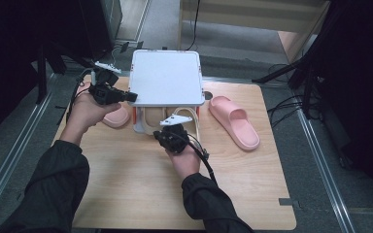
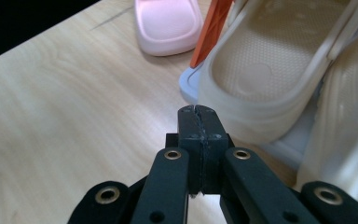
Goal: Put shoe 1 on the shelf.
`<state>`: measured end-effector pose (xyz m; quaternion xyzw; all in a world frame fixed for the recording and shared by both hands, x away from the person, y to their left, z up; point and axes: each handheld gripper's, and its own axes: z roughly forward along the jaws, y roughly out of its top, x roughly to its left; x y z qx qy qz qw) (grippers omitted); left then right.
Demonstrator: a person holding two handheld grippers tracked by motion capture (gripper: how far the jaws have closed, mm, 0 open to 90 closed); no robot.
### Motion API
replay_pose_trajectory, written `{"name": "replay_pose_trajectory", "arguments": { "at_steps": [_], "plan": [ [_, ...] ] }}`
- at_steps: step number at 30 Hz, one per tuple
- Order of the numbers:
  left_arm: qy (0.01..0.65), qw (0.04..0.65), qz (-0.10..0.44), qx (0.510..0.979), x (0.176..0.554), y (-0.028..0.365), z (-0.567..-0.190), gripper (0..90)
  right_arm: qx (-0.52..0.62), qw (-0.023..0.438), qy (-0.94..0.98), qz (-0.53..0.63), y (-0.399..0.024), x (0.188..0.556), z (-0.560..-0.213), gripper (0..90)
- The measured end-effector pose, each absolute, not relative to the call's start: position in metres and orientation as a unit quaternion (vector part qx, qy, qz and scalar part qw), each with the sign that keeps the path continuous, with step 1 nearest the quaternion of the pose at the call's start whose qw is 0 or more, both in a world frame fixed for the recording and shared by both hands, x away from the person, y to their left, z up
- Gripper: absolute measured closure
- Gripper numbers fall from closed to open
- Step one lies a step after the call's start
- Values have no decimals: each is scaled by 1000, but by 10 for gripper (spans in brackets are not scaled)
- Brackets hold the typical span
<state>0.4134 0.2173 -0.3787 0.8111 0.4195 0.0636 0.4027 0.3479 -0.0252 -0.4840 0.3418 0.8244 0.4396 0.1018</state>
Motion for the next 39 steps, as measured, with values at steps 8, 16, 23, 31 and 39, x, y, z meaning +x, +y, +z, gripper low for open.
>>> {"name": "replay_pose_trajectory", "arguments": {
  "at_steps": [8,16,23,31,39],
  "plan": [
    [420,403,66,810,413,217,-379,897,348,78,820,448,-64,321,-483,900],
    [421,402,66,810,413,217,-379,897,371,77,815,439,-101,308,-490,900],
    [421,404,66,809,413,217,-379,897,376,84,817,429,-117,306,-491,900],
    [421,403,66,810,413,217,-379,897,390,84,816,419,-128,313,-498,900],
    [420,403,68,810,412,216,-379,897,388,89,817,419,-118,325,-500,900]
  ]
}}
